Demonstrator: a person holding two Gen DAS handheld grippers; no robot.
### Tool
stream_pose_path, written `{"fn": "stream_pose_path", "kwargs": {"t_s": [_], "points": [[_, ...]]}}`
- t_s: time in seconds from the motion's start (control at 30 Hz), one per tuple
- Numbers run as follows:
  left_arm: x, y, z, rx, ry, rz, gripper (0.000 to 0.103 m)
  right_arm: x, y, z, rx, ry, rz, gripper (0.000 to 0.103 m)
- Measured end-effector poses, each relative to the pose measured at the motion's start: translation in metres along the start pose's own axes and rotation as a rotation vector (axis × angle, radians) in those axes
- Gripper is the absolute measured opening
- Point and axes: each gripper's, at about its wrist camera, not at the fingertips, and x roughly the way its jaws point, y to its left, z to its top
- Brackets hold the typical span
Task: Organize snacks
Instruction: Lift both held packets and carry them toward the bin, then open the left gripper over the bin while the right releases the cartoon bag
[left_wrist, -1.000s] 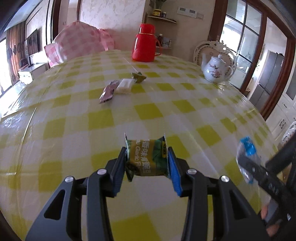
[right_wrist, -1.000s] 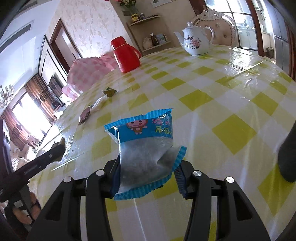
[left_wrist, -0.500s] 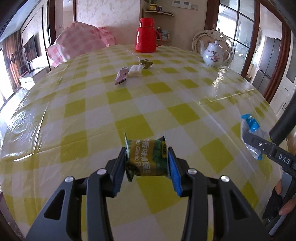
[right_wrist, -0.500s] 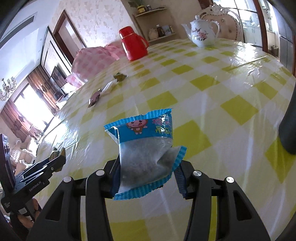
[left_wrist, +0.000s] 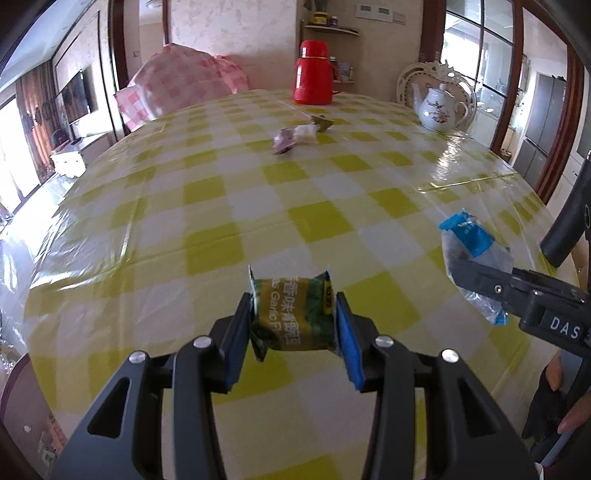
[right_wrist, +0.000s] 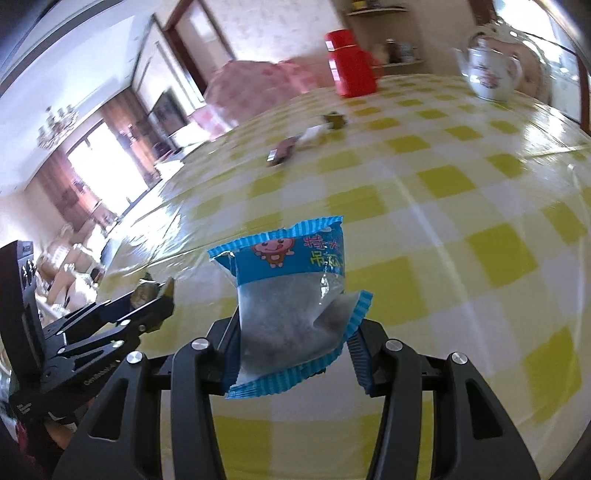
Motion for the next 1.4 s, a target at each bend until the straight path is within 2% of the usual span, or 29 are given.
{"fn": "stream_pose_path", "kwargs": {"t_s": [0.87,0.97,1.2,1.4], "points": [[-0.06,0.133,-0.078,-0.22,0.012,0.19,0.044,0.039,0.165,-0.042,-0.327,0.15,0.24,0.048],[-0.069,0.151,-0.091,-0.248,0.021,0.223,0.044,0.036,0.184,-0.049,-0.362,0.162,0.291,0.048],[-0.103,0.213,-0.125,-0.369,0.034,0.351,0.044,0.029,0.244,-0.077,-0.551,0.191,0.411,0.048],[-0.122,0.255,-0.142,-0.43,0.062,0.476,0.045,0.028,0.298,-0.12,-0.727,0.285,0.515,0.049]]}}
